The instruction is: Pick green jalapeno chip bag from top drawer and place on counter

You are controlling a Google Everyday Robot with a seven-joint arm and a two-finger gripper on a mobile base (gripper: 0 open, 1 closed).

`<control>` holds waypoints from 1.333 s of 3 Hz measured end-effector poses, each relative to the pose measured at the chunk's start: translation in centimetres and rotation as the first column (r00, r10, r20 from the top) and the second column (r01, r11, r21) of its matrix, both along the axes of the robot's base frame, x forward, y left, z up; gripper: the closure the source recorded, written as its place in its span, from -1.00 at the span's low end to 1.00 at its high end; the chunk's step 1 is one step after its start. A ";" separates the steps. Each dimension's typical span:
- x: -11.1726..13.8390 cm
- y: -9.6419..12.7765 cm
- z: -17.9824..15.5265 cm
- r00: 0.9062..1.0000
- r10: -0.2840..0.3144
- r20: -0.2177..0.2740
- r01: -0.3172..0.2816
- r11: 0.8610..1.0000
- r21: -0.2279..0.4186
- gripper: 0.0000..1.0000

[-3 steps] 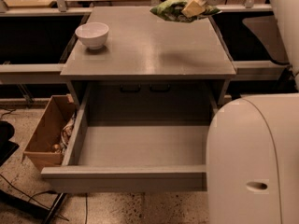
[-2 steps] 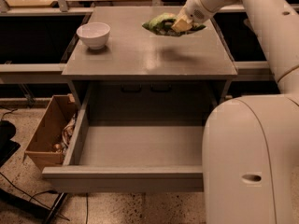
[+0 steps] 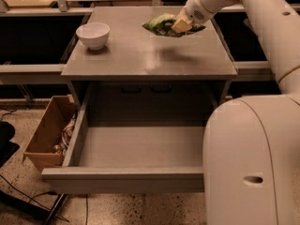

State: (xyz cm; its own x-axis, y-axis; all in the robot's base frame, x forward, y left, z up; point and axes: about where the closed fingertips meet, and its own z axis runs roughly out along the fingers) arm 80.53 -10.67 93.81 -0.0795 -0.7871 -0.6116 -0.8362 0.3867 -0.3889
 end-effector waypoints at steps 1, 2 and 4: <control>0.0 0.0 0.0 1.000 0.000 0.000 0.000 1.000 0.000 -0.31; 0.0 0.0 0.0 1.000 0.000 0.000 0.000 1.000 0.000 -0.77; -0.2 0.2 0.3 1.000 0.021 0.004 -0.021 0.999 0.031 -1.00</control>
Offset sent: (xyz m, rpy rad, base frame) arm 0.0000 0.0000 0.0000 0.0000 0.0000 0.0000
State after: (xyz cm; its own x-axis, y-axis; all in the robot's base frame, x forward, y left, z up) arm 80.29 -10.48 94.06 -0.0606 -0.7692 -0.6361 -0.8426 0.3811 -0.3805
